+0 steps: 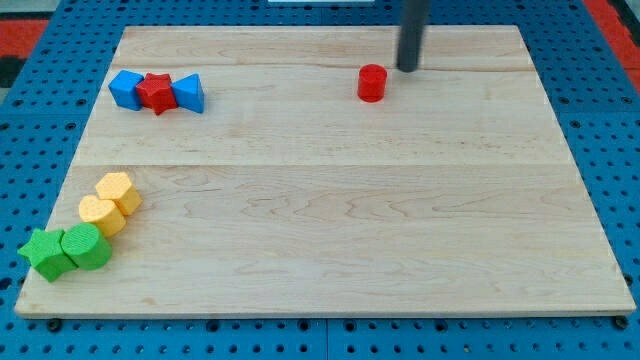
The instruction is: Move the red circle towards the top of the red star
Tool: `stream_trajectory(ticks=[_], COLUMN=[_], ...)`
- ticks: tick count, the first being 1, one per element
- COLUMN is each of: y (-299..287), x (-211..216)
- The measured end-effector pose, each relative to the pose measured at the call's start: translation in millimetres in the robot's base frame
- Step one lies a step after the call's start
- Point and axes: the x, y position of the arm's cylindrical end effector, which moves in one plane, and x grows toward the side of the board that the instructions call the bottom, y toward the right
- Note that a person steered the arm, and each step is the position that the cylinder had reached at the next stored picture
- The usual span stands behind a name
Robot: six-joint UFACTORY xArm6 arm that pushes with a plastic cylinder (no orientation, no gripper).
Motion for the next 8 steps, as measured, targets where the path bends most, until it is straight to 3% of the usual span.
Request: stream_trajectory(ticks=[1,3,5,6,7,8], y=[10,-44,-41,-80,-155,-186], x=[18,23,26,48,49,14])
